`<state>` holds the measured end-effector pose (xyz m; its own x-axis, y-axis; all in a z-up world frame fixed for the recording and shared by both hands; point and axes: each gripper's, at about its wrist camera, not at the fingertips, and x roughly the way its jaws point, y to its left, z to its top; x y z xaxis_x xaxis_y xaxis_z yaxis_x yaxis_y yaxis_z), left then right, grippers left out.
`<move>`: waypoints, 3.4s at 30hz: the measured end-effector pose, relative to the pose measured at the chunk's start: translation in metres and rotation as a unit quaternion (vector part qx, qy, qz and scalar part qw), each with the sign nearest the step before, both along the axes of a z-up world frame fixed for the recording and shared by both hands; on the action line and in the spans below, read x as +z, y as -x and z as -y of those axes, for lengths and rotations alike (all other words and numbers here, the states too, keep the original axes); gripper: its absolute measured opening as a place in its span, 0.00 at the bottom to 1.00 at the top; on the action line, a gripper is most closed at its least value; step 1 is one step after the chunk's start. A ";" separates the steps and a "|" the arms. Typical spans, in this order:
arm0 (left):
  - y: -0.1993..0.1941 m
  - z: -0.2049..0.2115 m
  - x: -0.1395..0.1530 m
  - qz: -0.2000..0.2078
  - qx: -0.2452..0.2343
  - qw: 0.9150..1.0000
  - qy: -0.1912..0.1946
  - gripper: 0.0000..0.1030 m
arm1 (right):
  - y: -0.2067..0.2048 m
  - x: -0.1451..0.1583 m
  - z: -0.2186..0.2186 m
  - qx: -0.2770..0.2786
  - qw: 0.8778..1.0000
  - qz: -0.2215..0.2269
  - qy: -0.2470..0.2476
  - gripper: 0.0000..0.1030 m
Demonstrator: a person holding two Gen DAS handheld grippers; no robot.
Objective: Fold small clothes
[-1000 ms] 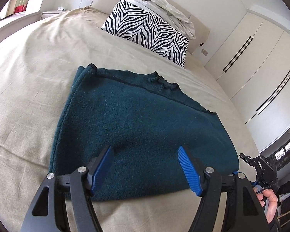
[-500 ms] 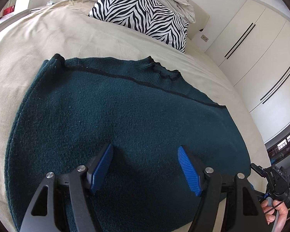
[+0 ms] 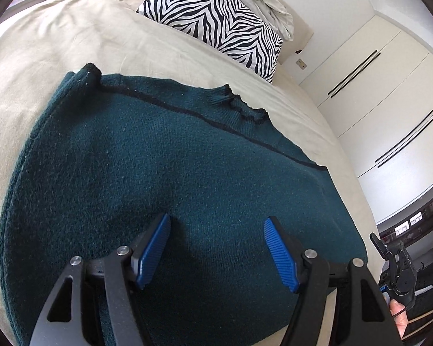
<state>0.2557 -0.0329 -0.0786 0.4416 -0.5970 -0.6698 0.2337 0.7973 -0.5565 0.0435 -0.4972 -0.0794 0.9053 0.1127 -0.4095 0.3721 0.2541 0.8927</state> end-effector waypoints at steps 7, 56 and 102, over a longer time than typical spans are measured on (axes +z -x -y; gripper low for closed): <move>0.001 -0.002 -0.001 0.002 0.000 1.000 0.003 0.67 | -0.007 -0.017 0.011 0.015 0.997 -0.005 -0.070 0.47; -0.022 -0.125 -0.013 -0.095 0.036 0.953 0.286 0.70 | -0.159 0.053 -0.348 0.372 0.777 -0.089 0.500 0.10; -0.061 -0.159 -0.026 -0.120 0.032 0.978 0.169 0.15 | -0.078 0.016 -0.437 0.454 0.564 0.018 0.689 0.12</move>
<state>0.3165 0.1259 -0.1048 0.3392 -0.7779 -0.5290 0.0188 0.5678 -0.8229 0.1219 -0.0599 -0.0637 0.7409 0.1345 -0.6580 -0.4832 0.7871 -0.3832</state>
